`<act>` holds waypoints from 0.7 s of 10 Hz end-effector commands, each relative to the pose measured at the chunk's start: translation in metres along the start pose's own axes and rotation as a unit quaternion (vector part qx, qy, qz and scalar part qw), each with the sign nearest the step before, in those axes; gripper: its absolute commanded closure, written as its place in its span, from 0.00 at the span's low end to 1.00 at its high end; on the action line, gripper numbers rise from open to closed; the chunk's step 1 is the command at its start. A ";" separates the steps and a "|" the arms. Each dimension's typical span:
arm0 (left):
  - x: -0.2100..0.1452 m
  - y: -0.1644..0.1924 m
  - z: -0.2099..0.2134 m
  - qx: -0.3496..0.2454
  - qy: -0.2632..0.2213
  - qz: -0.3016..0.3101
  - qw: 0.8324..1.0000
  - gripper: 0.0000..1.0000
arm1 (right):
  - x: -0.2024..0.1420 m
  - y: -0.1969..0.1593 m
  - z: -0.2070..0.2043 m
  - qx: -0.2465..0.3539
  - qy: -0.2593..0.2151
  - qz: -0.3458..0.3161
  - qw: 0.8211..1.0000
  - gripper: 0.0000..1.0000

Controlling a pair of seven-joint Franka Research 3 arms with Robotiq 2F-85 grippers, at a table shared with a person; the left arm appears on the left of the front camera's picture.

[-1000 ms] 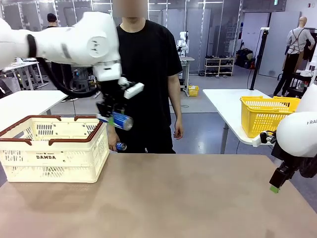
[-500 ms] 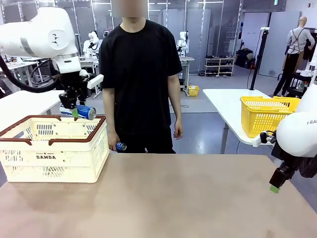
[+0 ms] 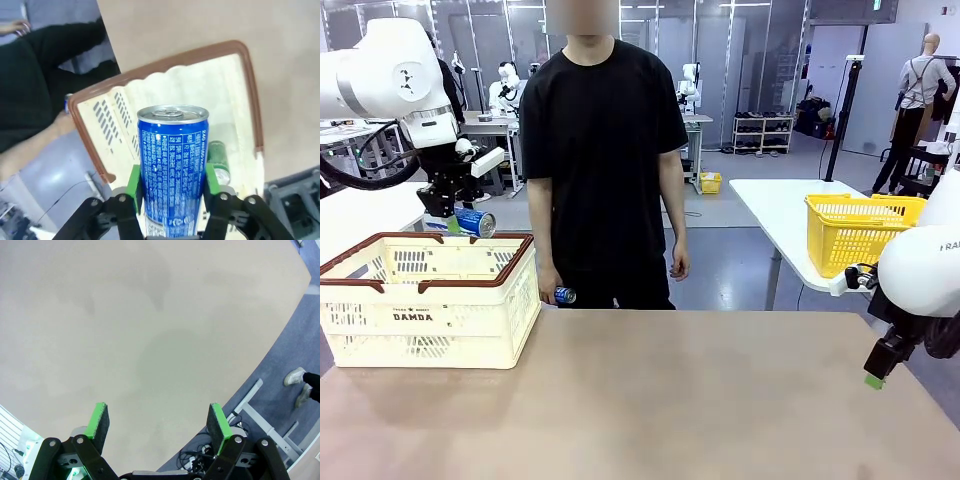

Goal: Place the drinks into the Shopping basket.
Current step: Pick up one drink and place it into the Shopping basket.

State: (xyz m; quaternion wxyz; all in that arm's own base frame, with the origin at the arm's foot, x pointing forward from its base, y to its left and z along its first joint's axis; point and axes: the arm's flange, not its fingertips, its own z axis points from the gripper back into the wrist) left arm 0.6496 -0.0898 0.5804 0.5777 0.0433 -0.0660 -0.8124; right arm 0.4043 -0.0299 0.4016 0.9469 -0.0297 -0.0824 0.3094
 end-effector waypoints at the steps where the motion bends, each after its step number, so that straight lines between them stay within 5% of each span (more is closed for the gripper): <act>1: 0.002 -0.001 -0.002 -0.008 -0.002 0.006 1.000 0.44 | 0.000 -0.001 0.001 -0.001 0.001 -0.001 1.000 0.02; 7: -0.009 0.018 -0.042 -0.005 -0.006 -0.053 0.999 0.44 | 0.000 -0.001 0.001 -0.001 0.001 -0.001 1.000 0.02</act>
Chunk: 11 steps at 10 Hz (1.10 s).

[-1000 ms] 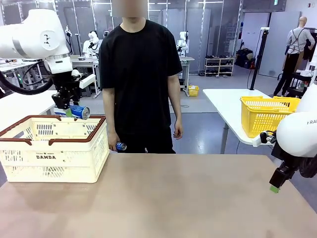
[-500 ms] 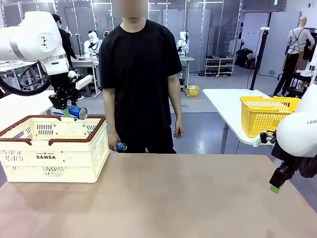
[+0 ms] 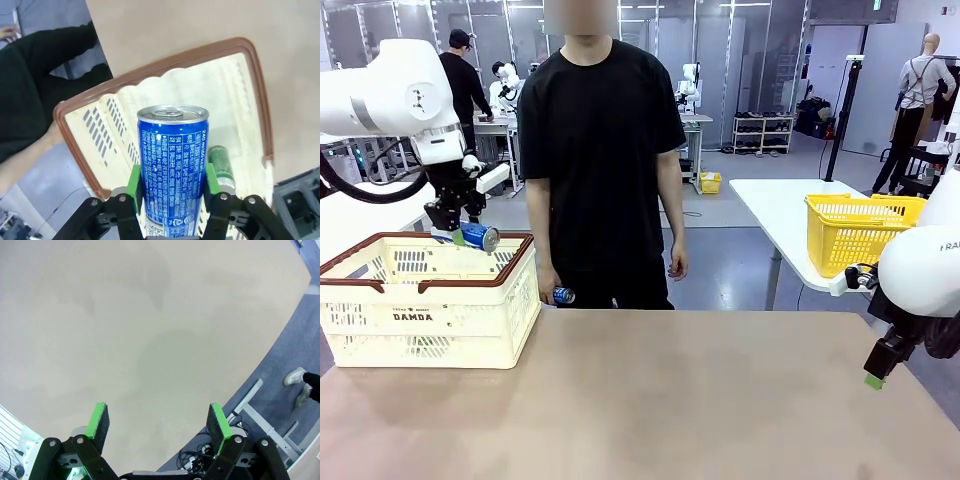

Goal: Place the drinks into the Shopping basket.
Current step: Pick up one drink and place it into the Shopping basket.

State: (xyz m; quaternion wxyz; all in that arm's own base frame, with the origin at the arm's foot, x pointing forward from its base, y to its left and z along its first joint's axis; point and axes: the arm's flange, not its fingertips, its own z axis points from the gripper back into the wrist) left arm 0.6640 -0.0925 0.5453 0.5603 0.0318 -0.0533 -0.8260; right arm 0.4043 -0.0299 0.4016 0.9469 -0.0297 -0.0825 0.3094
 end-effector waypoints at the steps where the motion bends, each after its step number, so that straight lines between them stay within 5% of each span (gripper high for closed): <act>1: -0.012 0.011 -0.017 0.004 -0.001 -0.038 0.999 0.44 | 0.000 -0.001 0.001 -0.001 0.001 -0.001 1.000 0.02; 11: -0.044 0.028 -0.116 -0.016 -0.050 -0.071 0.996 0.44 | 0.000 -0.001 0.001 -0.001 0.001 -0.001 1.000 0.02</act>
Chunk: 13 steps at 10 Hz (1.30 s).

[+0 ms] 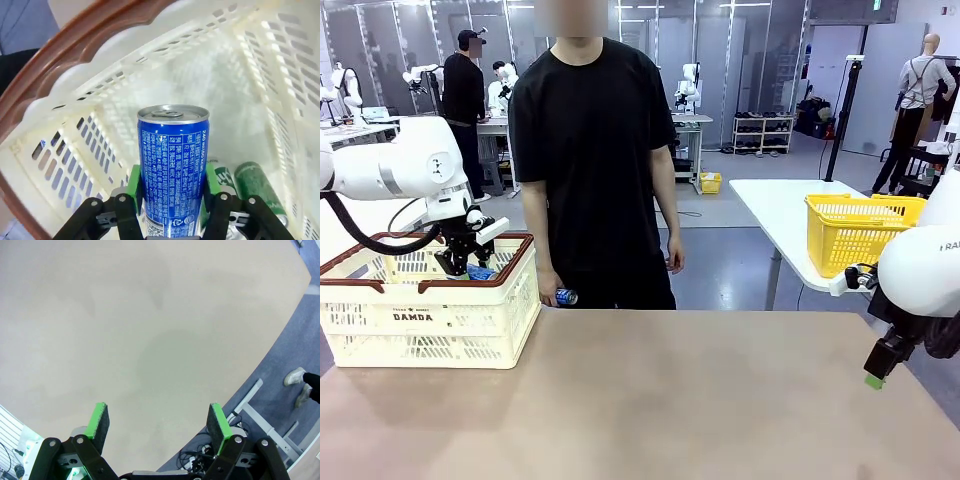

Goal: Place the drinks into the Shopping basket.
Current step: Pick up one drink and place it into the Shopping basket.

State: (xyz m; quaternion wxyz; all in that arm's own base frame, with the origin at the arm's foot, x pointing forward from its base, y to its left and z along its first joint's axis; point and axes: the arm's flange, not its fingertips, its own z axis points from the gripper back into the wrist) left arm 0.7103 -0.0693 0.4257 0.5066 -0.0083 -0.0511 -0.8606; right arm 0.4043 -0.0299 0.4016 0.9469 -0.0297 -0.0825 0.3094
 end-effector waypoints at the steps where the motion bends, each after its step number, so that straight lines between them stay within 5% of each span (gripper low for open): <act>1: -0.006 0.008 0.000 0.004 -0.014 -0.009 1.000 0.44 | 0.000 -0.001 0.001 -0.001 0.001 -0.001 1.000 0.02; 13: -0.031 0.013 -0.072 -0.029 -0.049 0.028 0.998 0.44 | 0.000 -0.001 0.001 -0.001 0.001 -0.001 1.000 0.02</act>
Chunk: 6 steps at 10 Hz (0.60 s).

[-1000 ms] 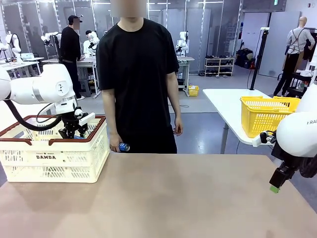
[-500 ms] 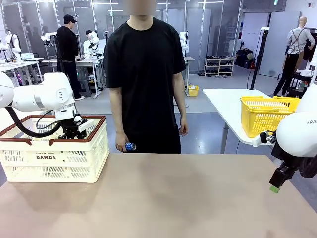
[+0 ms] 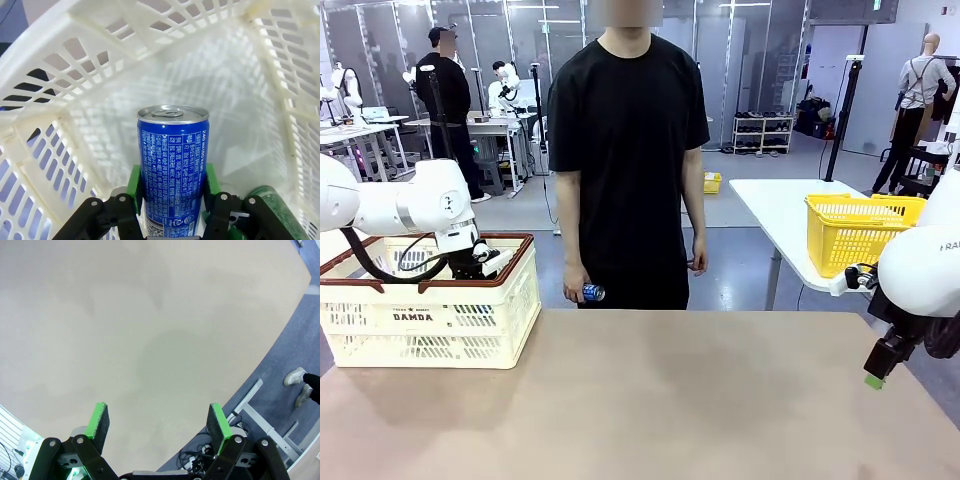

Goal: Place the drinks into the Shopping basket.
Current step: Pick up one drink and place it into the Shopping basket.

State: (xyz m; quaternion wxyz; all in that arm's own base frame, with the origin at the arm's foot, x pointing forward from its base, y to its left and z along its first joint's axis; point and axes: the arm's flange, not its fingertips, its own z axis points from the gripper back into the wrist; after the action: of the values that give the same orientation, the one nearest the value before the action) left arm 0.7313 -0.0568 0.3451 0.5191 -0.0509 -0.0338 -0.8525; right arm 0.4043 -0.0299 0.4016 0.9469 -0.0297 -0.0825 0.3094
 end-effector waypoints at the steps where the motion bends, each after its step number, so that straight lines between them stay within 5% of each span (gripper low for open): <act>1: -0.006 0.006 0.005 0.004 -0.023 0.014 1.000 0.44 | 0.000 -0.001 0.001 -0.001 0.001 -0.001 1.000 0.02; 6: -0.007 0.011 -0.010 -0.002 -0.026 0.023 0.999 0.44 | 0.000 -0.001 0.001 -0.001 0.001 -0.001 1.000 0.02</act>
State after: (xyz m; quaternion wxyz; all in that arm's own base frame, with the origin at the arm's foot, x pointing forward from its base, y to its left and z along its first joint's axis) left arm 0.7343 -0.0551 0.3269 0.5315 -0.0636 -0.0328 -0.8440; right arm 0.4043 -0.0299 0.4016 0.9469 -0.0297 -0.0825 0.3094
